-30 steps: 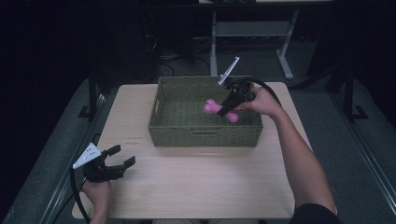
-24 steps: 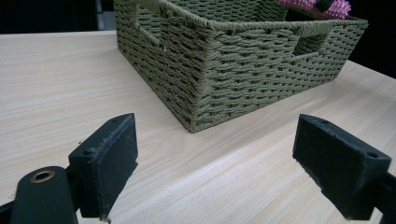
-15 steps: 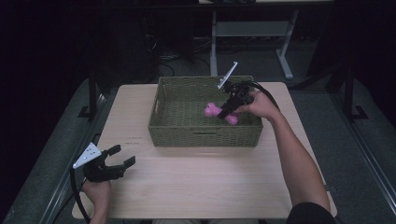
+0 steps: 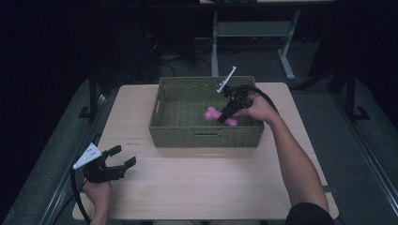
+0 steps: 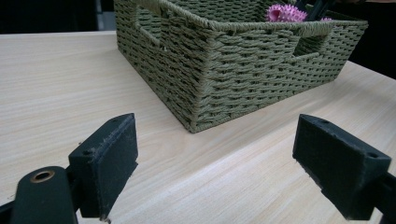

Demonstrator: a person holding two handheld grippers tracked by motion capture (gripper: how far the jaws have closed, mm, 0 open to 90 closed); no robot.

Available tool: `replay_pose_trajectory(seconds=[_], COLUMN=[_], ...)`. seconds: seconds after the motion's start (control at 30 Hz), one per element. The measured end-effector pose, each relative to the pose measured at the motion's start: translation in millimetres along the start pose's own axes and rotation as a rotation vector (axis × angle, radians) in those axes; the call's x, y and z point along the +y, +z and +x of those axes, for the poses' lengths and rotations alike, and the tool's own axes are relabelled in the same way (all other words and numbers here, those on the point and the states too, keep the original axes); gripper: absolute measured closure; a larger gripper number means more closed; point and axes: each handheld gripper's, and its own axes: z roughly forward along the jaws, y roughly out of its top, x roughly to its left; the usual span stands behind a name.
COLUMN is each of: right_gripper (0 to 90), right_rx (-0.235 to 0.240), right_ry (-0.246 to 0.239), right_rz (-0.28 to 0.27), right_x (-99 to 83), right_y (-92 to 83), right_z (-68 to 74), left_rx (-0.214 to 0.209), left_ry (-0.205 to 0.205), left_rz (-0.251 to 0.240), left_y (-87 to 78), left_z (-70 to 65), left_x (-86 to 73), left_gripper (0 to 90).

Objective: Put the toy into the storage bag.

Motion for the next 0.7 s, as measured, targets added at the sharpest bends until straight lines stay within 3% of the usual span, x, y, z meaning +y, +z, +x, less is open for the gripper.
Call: replay_pose_trajectory(seconds=[0.5,0.7], right_gripper=[56.6,56.2], right_rx=[0.002,0.005], right_ry=[0.010,0.005], right_rz=[-0.003,0.035], right_x=[-4.0,-0.6], right_y=[2.4,12.1], right_z=[0.3,1.0], left_rx=[-0.003,-0.001], left_ry=[0.000,-0.004], left_rz=[0.002,-0.001], left_y=[1.5,0.6], left_z=[-0.8,-0.5], left_x=[0.4,0.5], left_gripper=[13.5,13.5])
